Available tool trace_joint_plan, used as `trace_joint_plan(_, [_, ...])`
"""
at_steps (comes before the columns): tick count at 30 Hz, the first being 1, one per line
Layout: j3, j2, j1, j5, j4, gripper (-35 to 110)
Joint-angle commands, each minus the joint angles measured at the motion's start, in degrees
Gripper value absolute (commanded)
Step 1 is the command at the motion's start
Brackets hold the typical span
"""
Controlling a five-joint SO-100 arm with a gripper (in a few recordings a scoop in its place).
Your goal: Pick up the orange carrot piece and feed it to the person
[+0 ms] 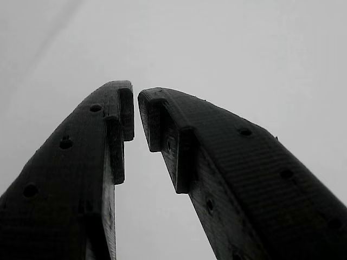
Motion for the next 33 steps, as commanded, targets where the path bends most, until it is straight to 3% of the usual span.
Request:
trace_joint_plan(1, [4.7,14.3,-9.4,9.3,0.3,-2])
trace_joint_plan(7, [15.7,31.4,-24.8,20.1,0.3,-2])
trace_joint_plan(13, [31.9,46.8,-34.3,22.0,0.3,-2])
trace_joint_plan(20, [40.1,62.3,-35.0,19.7,0.5,-2])
trace_joint_plan(33, [39.3,62.6,-34.5,17.4,1.0,-2])
